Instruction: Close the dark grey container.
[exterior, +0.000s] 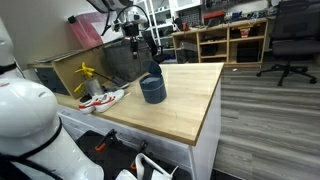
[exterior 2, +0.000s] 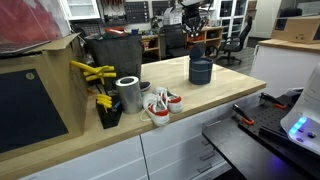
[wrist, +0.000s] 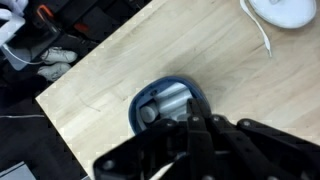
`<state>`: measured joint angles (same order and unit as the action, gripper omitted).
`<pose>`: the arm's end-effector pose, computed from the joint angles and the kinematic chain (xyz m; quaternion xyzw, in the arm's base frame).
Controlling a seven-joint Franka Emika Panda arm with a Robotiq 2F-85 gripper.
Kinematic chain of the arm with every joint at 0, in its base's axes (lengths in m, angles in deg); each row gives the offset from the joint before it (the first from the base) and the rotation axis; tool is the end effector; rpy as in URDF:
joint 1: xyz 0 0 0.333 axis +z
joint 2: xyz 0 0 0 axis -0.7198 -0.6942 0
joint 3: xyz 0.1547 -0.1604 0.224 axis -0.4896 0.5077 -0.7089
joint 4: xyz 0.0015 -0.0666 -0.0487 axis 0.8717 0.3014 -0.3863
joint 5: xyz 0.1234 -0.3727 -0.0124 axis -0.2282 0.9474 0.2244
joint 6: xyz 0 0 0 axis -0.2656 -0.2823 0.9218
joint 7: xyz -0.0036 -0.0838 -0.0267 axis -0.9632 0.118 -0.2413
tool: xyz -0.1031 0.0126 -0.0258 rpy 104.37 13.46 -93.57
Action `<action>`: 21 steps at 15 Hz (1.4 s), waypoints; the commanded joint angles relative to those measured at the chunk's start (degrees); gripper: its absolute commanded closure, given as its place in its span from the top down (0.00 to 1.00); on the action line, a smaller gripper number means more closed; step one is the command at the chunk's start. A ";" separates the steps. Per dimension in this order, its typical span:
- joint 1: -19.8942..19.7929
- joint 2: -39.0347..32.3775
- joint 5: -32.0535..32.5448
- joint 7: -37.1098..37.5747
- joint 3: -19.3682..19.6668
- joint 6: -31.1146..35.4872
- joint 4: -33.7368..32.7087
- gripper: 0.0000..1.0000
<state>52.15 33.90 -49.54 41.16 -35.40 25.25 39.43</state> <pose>0.5742 0.0858 0.4155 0.9375 -0.3201 -0.1290 0.0444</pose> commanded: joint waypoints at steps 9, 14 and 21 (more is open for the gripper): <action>0.21 -9.72 4.40 -14.49 0.52 -0.86 -18.35 0.48; -0.95 -12.08 8.10 -31.07 1.10 -3.90 -23.48 0.85; -3.05 -11.43 8.07 -37.54 2.36 -5.59 -22.02 1.00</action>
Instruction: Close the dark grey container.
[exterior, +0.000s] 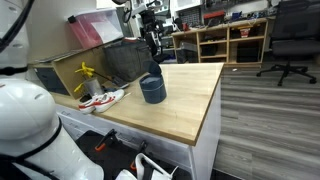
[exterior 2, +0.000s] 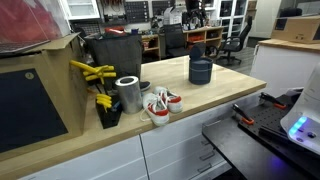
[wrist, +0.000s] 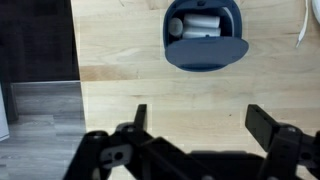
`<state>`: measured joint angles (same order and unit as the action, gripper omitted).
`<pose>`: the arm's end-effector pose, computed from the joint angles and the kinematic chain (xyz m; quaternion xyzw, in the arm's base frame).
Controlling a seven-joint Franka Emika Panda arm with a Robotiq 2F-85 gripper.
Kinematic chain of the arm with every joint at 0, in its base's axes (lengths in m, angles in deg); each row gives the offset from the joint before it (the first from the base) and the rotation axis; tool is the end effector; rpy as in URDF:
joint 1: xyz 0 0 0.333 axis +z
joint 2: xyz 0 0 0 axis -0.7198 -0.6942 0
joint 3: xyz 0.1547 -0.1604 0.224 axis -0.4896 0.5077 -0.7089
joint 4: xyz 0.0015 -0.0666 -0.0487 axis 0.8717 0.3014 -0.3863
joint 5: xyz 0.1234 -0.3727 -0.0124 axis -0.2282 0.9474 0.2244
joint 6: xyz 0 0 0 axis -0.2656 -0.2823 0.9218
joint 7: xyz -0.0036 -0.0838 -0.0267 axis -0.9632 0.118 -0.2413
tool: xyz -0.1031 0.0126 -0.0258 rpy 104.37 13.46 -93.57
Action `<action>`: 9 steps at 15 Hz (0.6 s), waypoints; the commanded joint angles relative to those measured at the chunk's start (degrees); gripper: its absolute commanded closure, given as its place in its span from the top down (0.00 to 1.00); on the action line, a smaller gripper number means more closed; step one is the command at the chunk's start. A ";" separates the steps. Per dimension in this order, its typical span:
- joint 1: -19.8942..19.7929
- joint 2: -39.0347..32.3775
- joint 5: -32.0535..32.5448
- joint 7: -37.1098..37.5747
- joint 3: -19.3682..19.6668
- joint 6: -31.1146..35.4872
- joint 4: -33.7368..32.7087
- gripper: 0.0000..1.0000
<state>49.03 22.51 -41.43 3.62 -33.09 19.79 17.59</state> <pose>0.6558 0.0221 0.4586 0.9936 -0.0354 -0.0862 0.0631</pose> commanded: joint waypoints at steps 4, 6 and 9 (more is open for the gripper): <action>-0.14 -0.05 0.05 -0.05 0.14 -0.64 -0.22 1.00; -0.07 -0.06 0.06 -0.04 0.13 -0.69 -0.26 1.00; -0.11 0.25 0.38 -0.56 0.14 -0.25 0.22 1.00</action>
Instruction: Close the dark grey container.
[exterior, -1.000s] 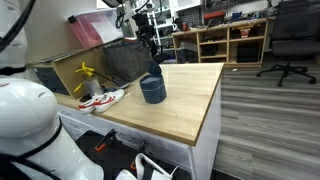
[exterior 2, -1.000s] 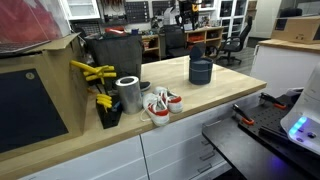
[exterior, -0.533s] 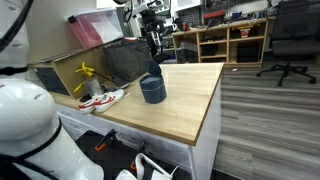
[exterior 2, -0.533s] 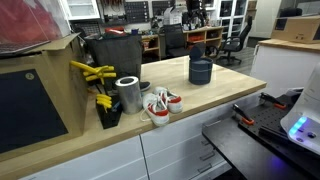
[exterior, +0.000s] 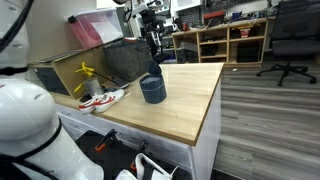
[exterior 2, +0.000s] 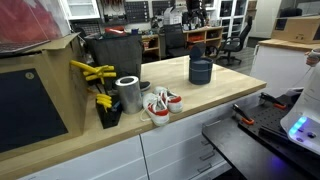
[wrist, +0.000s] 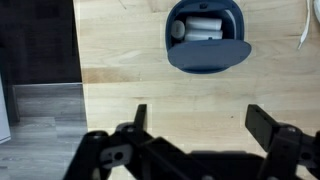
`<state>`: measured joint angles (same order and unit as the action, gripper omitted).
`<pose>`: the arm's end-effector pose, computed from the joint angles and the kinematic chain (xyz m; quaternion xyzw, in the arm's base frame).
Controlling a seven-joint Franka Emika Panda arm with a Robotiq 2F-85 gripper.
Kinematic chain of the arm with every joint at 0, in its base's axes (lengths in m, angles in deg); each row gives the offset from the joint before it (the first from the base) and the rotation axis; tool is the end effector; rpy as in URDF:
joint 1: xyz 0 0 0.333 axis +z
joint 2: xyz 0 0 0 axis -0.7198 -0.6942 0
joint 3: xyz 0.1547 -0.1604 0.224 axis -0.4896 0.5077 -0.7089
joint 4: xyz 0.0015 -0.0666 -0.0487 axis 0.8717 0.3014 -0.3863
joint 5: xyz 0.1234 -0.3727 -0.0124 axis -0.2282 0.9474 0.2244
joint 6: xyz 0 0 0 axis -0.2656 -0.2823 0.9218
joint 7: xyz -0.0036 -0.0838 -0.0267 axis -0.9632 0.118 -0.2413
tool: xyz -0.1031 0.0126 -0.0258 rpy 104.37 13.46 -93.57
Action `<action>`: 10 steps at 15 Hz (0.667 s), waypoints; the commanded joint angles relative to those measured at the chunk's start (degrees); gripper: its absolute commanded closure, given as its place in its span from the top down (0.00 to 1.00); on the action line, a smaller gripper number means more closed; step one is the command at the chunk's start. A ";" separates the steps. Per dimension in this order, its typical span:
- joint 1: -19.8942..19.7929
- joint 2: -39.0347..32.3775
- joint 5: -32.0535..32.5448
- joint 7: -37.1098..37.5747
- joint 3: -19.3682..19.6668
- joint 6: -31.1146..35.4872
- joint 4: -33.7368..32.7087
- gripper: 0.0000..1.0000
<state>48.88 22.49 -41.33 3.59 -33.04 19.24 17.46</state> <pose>0.6551 0.0196 0.4588 0.9932 -0.0370 -0.0901 0.0643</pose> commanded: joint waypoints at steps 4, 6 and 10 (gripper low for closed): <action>-0.48 1.30 -1.38 -0.37 -0.16 4.50 3.99 1.00; -0.70 1.52 -2.60 -0.49 -0.29 6.64 5.79 1.00; -1.14 2.11 -5.11 -2.30 -0.62 9.96 10.08 1.00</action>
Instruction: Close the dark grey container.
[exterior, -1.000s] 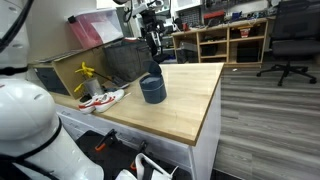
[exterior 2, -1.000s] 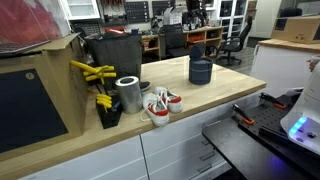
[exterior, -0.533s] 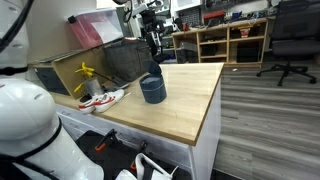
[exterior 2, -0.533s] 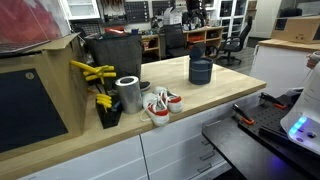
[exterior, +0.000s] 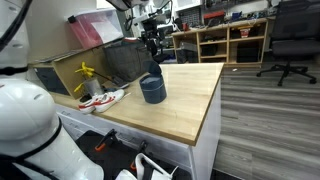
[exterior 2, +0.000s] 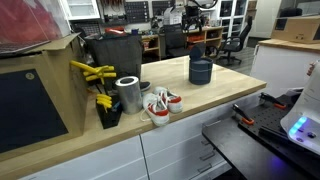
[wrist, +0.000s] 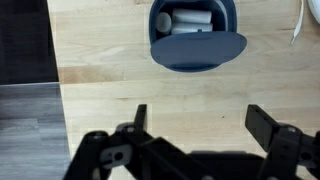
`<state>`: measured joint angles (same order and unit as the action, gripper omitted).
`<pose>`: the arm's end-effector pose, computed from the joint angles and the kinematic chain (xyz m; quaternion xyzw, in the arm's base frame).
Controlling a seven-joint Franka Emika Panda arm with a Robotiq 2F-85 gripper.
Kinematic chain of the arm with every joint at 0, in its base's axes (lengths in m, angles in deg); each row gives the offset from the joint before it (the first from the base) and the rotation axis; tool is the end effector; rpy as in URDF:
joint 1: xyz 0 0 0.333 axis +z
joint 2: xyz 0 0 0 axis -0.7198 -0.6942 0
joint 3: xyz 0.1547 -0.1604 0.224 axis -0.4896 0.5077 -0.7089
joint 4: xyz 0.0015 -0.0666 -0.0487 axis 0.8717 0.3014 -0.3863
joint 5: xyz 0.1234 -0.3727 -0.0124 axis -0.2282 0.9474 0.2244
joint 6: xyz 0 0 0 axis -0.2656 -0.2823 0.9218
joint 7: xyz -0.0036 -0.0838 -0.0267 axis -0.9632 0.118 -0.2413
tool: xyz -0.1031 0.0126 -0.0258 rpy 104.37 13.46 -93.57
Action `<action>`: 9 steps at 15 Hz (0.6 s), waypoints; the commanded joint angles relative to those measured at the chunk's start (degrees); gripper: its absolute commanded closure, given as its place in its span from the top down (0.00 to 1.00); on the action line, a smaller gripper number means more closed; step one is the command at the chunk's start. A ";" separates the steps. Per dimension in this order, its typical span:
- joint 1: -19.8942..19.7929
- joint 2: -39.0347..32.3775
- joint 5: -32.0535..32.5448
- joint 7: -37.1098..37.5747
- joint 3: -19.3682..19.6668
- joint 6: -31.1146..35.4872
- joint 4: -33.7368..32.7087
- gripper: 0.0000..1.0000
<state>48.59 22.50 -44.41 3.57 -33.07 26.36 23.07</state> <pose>0.6547 0.0227 0.4219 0.9954 -0.0401 -0.0796 0.0357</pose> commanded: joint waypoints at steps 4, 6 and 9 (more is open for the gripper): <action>-1.35 3.32 -3.55 -6.22 -0.84 7.23 10.23 1.00; -1.69 3.94 -3.99 -8.42 -0.99 9.87 13.12 0.75; -2.08 4.43 -4.46 -10.80 -1.17 12.30 16.05 0.59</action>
<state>47.52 23.74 -47.34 -4.19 -33.49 35.80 34.02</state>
